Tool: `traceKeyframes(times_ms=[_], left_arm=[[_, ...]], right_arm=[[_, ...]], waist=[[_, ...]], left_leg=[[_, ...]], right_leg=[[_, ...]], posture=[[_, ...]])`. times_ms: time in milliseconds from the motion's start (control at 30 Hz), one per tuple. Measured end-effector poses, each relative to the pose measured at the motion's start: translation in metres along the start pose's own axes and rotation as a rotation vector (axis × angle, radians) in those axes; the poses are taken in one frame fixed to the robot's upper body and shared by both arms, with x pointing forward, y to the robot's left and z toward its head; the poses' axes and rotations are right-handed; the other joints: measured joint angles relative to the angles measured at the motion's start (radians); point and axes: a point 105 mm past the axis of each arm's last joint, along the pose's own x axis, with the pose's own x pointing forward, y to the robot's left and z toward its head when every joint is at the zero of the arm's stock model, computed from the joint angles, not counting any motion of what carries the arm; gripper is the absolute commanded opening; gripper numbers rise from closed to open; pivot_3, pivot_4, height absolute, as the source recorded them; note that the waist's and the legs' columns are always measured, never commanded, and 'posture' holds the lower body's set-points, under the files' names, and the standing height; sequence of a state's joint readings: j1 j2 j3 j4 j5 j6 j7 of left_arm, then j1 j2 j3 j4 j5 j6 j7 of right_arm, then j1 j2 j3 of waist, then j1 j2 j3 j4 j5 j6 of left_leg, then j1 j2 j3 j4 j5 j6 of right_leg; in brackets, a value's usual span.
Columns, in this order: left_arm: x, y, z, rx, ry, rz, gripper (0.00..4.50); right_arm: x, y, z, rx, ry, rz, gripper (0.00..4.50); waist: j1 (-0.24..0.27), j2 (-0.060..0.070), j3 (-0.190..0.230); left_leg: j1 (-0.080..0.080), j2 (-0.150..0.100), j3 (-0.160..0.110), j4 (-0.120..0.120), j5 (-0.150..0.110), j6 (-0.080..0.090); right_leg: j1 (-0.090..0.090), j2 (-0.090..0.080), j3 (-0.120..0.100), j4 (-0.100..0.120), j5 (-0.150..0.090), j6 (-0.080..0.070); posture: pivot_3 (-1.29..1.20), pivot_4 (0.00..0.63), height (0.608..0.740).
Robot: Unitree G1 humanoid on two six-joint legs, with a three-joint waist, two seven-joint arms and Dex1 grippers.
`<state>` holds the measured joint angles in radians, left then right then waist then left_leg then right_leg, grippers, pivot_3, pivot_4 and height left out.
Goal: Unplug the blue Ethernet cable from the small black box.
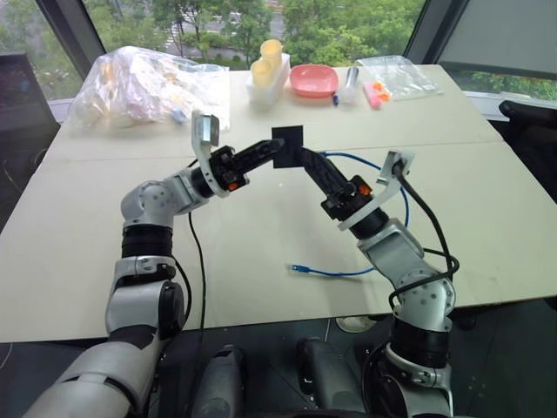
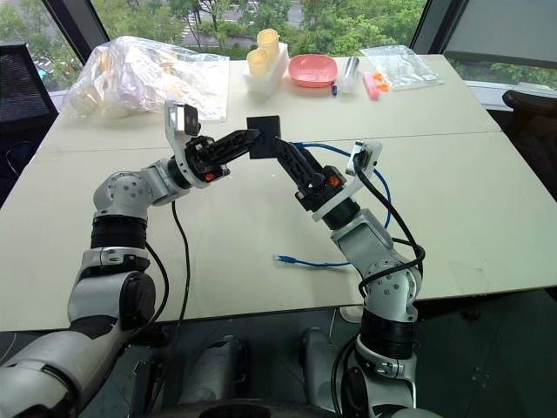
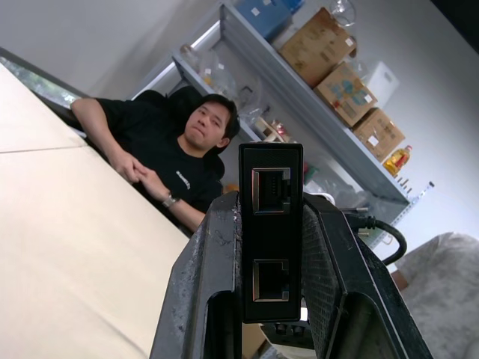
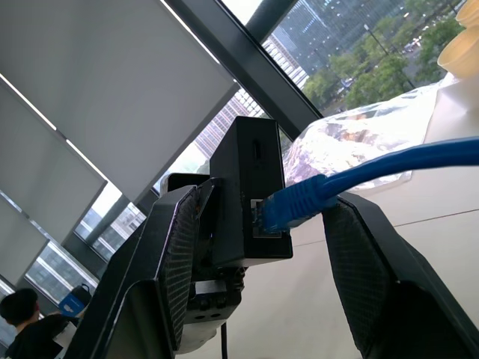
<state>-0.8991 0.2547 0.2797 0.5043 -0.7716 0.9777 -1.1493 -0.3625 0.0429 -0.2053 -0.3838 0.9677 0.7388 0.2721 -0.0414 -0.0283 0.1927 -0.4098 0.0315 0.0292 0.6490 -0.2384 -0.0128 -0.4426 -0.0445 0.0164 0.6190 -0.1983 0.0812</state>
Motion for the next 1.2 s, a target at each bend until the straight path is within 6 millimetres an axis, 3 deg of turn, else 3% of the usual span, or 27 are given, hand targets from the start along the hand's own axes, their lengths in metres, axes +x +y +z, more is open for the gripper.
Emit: traceKeyframes(times_ms=[267, 367, 500, 900, 1133, 1200], left_arm=[[0.0, 0.0, 0.0, 0.001, 0.001, 0.005, 0.5], [0.0, 0.0, 0.001, -0.001, -0.001, 0.006, 0.5], [-0.001, -0.003, 0.003, -0.021, -0.022, -0.014, 0.5], [0.0, -0.004, 0.004, -0.026, -0.034, -0.024, 0.5], [-0.007, -0.003, 0.007, 0.004, 0.014, 0.027, 0.5], [-0.021, -0.004, 0.014, 0.033, 0.02, 0.065, 0.5]], right_arm=[[0.002, 0.0, -0.002, 0.017, -0.002, 0.009, 2.6], [0.002, 0.001, -0.002, 0.013, 0.0, 0.011, 1.79], [0.001, 0.001, 0.0, 0.016, -0.012, 0.018, 0.01], [0.001, 0.004, 0.002, 0.033, -0.031, 0.036, 0.01], [0.002, -0.007, 0.003, 0.052, -0.006, 0.004, 0.01], [-0.004, -0.02, 0.023, 0.018, -0.082, -0.063, 0.01]], waist=[[0.0, 0.0, 0.0], [0.0, 0.0, 0.0], [0.0, 0.0, 0.0], [0.0, 0.0, 0.0], [0.0, 0.0, 0.0], [-0.002, 0.0, 0.0]], left_leg=[[0.0, 0.0, 0.0, 0.0, 0.0, 0.0], [0.0, 0.0, 0.0, 0.0, 0.0, 0.0], [0.0, 0.0, 0.0, 0.0, 0.0, 0.0], [0.0, 0.0, 0.0, 0.0, 0.0, 0.0], [0.0, 0.0, 0.0, 0.0, 0.0, 0.0], [0.0, 0.0, 0.0, 0.0, 0.0, 0.0]], right_leg=[[0.0, 0.0, 0.0, 0.0, 0.0, 0.0], [0.0, 0.0, 0.0, 0.0, 0.0, 0.0], [0.0, 0.0, 0.0, 0.0, 0.0, 0.0], [0.0, 0.0, 0.0, -0.001, 0.0, 0.0], [0.0, 0.0, 0.0, -0.001, 0.0, 0.0], [0.0, 0.0, 0.0, -0.001, 0.0, 0.0]], posture=[[0.0, 0.15, 0.74], [0.0, 0.15, 0.74], [0.0, 0.15, 0.74], [0.0, 0.15, 0.74], [0.0, 0.15, 0.74], [0.0, 0.15, 0.74]])
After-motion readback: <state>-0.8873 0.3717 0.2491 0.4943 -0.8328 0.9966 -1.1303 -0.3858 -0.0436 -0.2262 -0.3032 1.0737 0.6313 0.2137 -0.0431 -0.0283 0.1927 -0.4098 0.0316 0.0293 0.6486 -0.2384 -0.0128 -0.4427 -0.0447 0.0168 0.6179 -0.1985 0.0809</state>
